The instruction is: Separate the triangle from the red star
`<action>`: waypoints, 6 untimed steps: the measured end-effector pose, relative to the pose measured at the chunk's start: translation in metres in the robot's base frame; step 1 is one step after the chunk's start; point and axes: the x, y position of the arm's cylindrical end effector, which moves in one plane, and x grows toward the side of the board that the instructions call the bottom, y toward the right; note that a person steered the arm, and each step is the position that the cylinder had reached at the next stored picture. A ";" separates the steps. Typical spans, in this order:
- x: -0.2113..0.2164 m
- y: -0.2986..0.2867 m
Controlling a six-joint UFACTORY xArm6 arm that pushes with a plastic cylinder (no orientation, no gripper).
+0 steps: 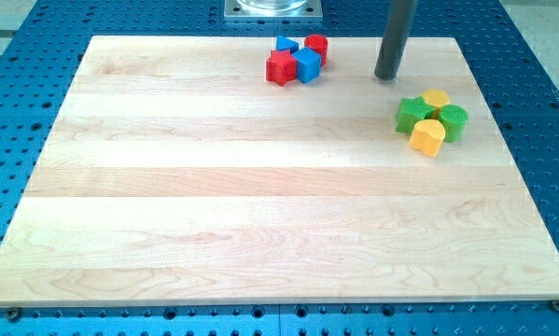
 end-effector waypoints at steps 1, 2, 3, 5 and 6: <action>-0.040 0.000; -0.044 0.000; -0.044 0.000; -0.061 -0.067; -0.061 -0.099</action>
